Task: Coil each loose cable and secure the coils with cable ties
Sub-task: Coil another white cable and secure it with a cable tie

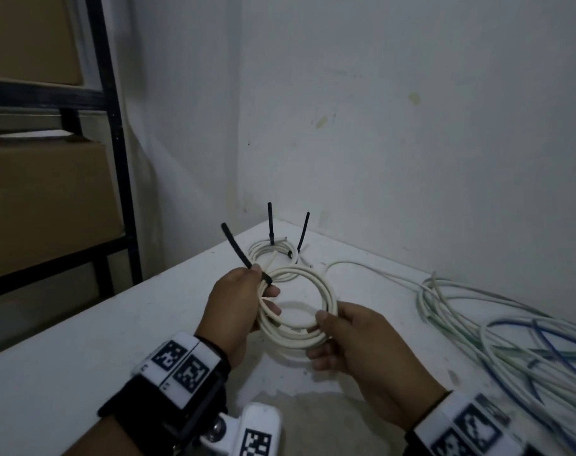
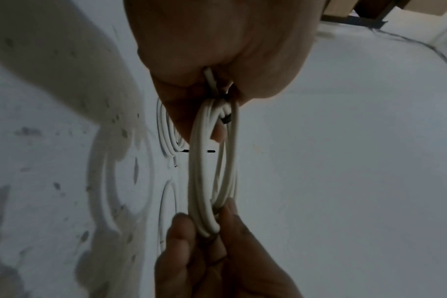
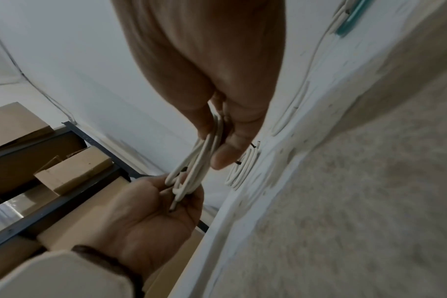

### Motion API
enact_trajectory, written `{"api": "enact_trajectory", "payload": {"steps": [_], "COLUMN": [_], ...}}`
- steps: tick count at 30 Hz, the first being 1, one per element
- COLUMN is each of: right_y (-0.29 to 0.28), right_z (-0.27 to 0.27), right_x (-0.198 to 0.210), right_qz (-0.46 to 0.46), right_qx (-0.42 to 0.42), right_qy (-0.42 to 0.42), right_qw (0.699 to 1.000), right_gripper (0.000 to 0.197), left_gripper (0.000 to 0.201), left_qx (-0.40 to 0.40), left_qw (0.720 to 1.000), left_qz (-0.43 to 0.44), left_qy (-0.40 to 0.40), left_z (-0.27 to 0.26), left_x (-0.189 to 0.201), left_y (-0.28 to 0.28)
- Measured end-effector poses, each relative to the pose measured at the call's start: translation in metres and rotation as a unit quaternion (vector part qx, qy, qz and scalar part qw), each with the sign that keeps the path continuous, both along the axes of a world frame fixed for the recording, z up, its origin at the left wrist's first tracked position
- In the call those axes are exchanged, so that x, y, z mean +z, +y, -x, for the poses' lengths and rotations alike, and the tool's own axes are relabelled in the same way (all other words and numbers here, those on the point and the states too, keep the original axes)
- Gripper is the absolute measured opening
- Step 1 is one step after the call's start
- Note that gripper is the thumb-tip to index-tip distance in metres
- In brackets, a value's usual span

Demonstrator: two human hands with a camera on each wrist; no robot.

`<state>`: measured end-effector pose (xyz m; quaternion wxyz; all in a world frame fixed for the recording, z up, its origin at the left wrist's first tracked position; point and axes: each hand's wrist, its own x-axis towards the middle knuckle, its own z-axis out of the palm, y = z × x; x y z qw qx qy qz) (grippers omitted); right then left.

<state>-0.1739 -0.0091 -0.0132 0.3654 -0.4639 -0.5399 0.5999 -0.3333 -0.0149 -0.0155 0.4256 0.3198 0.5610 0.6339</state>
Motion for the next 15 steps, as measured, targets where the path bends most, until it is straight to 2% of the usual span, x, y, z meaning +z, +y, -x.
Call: {"api": "enact_trajectory", "payload": {"steps": [5, 9, 12, 15], "right_y": [0.016, 0.043, 0.067, 0.089], "right_z": [0.012, 0.029, 0.043, 0.055], "right_x": [0.000, 0.010, 0.012, 0.008], "right_qz": [-0.021, -0.010, -0.012, -0.015], "right_qx": [-0.019, -0.041, -0.047, -0.051], "right_qy": [0.029, 0.058, 0.055, 0.044], "right_qw": [0.999, 0.997, 0.997, 0.998], "right_gripper": [0.017, 0.011, 0.017, 0.018], "left_gripper": [0.028, 0.017, 0.022, 0.019], "left_qx": [-0.012, -0.047, -0.064, -0.023], "left_qw": [1.000, 0.998, 0.998, 0.999], "left_qz": [-0.021, -0.036, -0.029, -0.035], "left_qy": [-0.010, -0.004, -0.009, -0.014], "left_z": [0.015, 0.037, 0.054, 0.060], "left_x": [0.007, 0.017, 0.014, 0.007], "left_y": [0.007, 0.030, 0.053, 0.069]}}
